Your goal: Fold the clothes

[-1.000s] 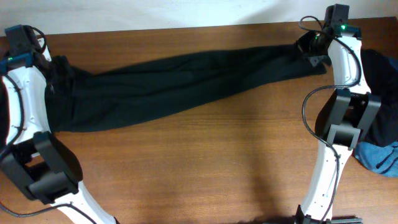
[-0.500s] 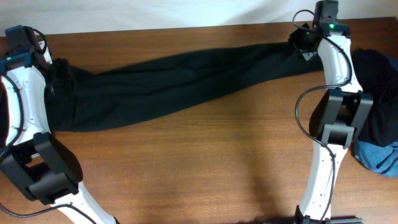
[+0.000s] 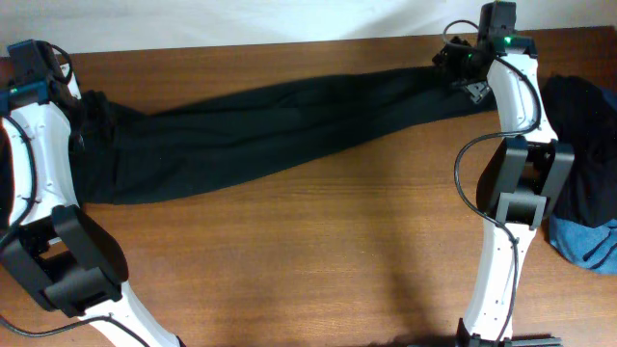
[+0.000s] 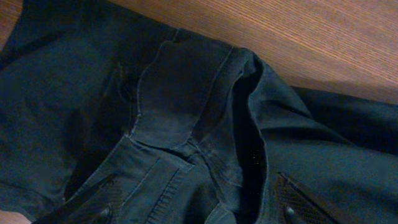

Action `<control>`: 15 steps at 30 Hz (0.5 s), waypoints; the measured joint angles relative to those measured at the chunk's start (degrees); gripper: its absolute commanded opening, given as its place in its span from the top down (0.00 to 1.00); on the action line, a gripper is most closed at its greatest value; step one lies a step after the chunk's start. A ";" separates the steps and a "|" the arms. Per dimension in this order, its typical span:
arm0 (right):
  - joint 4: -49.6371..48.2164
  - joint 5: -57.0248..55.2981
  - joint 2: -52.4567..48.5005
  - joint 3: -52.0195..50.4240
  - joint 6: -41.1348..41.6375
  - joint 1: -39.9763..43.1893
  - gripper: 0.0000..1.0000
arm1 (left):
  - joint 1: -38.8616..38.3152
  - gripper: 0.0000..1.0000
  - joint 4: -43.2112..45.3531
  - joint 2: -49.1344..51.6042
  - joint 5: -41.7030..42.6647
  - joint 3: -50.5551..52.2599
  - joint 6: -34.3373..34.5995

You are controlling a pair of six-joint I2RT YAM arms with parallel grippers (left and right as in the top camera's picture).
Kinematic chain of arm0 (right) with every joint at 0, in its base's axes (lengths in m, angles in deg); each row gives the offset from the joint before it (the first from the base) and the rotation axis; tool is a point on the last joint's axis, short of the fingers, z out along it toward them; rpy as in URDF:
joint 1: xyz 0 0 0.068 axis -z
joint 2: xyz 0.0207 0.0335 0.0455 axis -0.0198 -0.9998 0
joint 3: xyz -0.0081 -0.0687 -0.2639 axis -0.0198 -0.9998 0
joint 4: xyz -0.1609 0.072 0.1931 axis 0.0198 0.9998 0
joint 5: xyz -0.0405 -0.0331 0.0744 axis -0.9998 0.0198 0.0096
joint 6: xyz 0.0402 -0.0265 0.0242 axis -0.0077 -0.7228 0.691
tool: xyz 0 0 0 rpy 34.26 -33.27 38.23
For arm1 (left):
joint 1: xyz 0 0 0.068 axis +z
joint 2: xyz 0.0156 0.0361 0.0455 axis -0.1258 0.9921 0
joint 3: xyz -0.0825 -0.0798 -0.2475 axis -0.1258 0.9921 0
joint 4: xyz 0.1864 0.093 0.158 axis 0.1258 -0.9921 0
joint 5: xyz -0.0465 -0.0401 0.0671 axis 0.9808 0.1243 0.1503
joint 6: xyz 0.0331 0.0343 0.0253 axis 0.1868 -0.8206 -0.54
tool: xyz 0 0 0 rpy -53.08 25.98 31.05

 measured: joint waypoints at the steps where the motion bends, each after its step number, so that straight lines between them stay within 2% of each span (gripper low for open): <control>1: 1.05 0.02 0.00 0.39 -1.44 0.00 0.08 | 0.00 0.22 0.00 0.00 0.00 0.00 0.07; 7: 7.61 0.02 0.00 4.96 -9.60 0.00 0.07 | 0.00 0.22 -0.20 0.00 0.02 0.00 0.87; 11: 13.16 0.00 0.02 9.03 -15.93 0.00 0.00 | 0.00 0.22 -0.72 0.00 0.63 0.00 1.36; 13: 15.41 -0.13 0.11 10.49 -18.49 0.11 0.01 | 0.00 0.21 -0.87 0.00 1.11 0.00 1.49; 15: 16.83 -0.44 0.26 11.02 -20.33 0.33 0.01 | 0.00 0.16 -0.83 0.00 1.55 0.00 1.46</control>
